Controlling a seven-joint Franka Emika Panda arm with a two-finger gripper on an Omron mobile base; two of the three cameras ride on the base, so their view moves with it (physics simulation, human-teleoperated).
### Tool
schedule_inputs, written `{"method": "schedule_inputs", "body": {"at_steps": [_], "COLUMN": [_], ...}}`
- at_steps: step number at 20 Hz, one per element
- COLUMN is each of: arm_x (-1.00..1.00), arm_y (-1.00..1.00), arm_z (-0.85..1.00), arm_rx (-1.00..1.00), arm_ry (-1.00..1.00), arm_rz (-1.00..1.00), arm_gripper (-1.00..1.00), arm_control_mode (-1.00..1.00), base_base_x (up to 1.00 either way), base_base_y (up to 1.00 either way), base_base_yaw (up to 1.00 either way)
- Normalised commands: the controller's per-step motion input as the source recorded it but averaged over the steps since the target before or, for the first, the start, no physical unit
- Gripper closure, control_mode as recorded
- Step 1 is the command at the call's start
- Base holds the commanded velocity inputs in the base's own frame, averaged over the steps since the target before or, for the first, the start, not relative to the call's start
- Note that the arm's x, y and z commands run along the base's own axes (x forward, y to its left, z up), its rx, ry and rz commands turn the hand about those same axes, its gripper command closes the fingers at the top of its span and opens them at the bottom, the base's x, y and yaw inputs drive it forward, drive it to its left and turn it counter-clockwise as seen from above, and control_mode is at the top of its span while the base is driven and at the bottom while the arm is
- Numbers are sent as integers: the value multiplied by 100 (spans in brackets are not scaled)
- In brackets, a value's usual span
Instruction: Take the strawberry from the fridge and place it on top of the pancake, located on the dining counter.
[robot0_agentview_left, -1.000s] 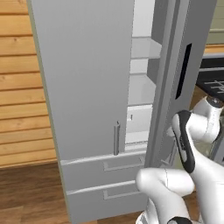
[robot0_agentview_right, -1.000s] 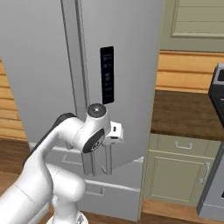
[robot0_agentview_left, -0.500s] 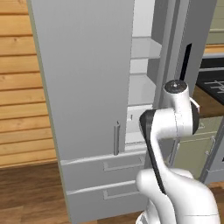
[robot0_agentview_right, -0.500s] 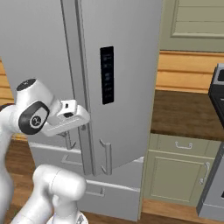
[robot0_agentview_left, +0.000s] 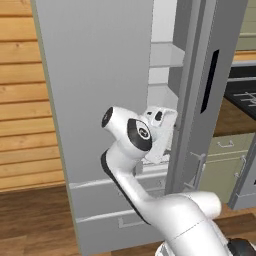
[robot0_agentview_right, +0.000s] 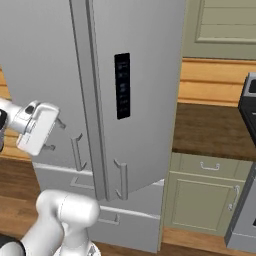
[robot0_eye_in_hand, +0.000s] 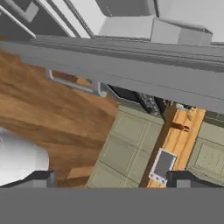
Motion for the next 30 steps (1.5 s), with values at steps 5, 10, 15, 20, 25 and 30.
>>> {"method": "schedule_inputs", "body": {"at_steps": [5,10,15,20,25,30], "arm_x": [76,37,51,38,4,-51], "arm_y": [-12,-48,-12,0,-26,-52], "arm_z": [-4,-6,0,0,0,1], "arm_rx": [-31,-2,0,0,0,1], "arm_ry": [21,0,3,2,0,-5], "arm_rz": [5,2,9,10,7,0], "arm_gripper": [-100,-100,-100,-100,-100,-100], "arm_control_mode": [-100,-100,-100,-100,-100,-100], "base_base_x": [0,0,0,0,0,0], "base_base_y": [0,0,0,0,0,0], "base_base_yaw": [0,0,0,0,0,0]}}
